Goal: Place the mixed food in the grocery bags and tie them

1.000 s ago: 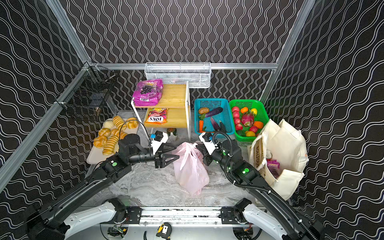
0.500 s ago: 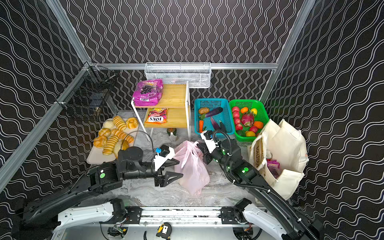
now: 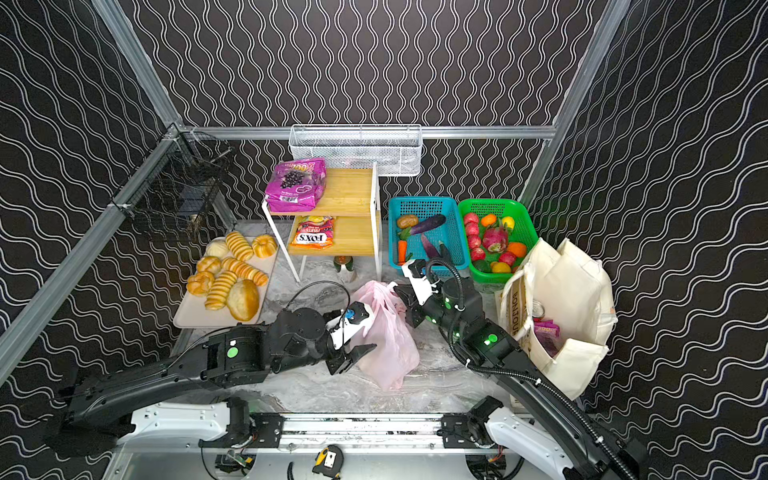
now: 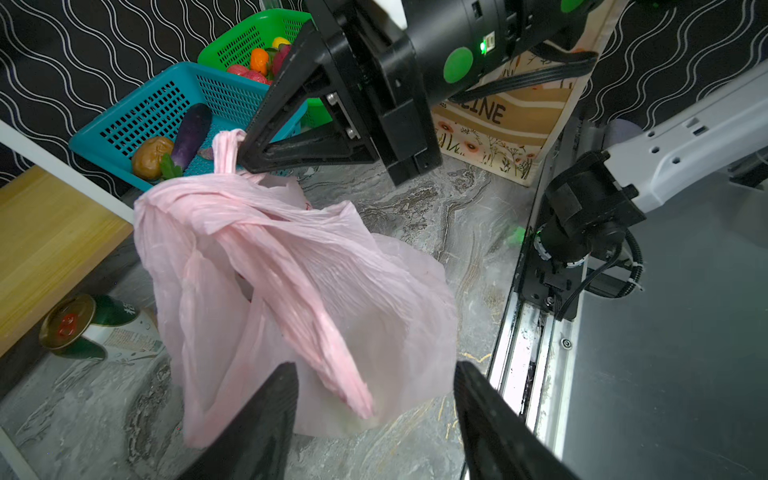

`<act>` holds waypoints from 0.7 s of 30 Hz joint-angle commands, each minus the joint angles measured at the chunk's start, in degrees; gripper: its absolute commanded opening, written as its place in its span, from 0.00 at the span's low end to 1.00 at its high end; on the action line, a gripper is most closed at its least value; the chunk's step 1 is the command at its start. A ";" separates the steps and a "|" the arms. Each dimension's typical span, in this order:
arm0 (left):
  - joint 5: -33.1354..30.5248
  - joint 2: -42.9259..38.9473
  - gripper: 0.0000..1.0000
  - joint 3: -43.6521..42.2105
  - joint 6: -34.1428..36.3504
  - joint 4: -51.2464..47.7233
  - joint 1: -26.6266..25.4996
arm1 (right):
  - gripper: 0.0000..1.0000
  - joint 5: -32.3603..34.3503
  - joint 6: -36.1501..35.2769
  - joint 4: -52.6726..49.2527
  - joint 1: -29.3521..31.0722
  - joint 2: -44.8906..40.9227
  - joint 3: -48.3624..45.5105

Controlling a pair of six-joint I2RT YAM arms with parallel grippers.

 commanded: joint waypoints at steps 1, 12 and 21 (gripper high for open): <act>-1.42 0.03 0.51 0.64 1.54 -0.31 -0.02 | 0.00 0.46 0.15 1.06 0.07 -0.36 0.12; -3.79 -0.14 0.58 -1.54 5.10 4.22 -0.02 | 0.00 -0.30 0.04 1.33 0.07 -0.35 0.03; -7.03 4.08 0.27 1.43 7.19 3.29 0.04 | 0.00 -0.18 -0.38 0.97 0.07 -0.13 0.38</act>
